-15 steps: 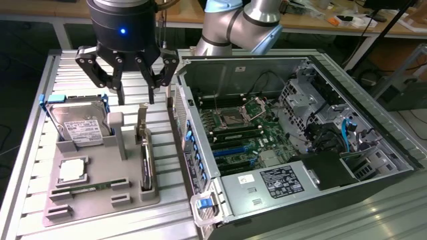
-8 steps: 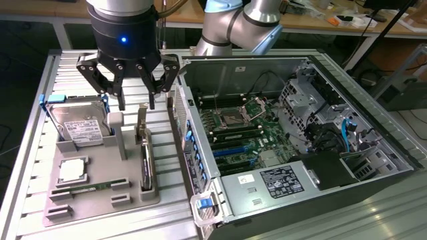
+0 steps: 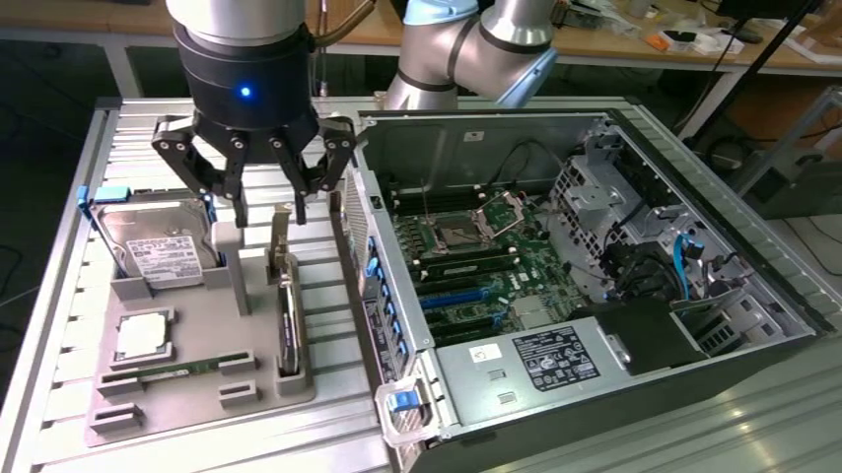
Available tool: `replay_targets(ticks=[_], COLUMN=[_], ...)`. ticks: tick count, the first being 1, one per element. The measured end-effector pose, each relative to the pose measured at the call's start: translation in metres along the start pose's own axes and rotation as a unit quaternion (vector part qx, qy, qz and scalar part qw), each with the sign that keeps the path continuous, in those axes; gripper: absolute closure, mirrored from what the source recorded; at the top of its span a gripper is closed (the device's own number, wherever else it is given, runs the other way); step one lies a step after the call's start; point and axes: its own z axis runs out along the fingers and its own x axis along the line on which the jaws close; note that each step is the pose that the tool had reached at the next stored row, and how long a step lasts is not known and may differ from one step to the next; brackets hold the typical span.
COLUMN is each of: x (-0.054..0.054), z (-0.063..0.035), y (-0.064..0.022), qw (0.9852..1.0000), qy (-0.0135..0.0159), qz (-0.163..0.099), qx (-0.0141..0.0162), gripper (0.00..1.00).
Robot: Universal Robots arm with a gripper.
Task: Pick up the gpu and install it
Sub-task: 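Pick up the gpu and move the gpu toward the slot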
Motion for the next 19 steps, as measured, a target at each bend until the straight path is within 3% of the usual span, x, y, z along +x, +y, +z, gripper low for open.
replay_targets(ticks=[19], x=[-0.008], z=[0.0088], y=[-0.0153], qw=[1.0], qy=[0.0], qz=[0.0], qx=[0.0], gripper=[0.46])
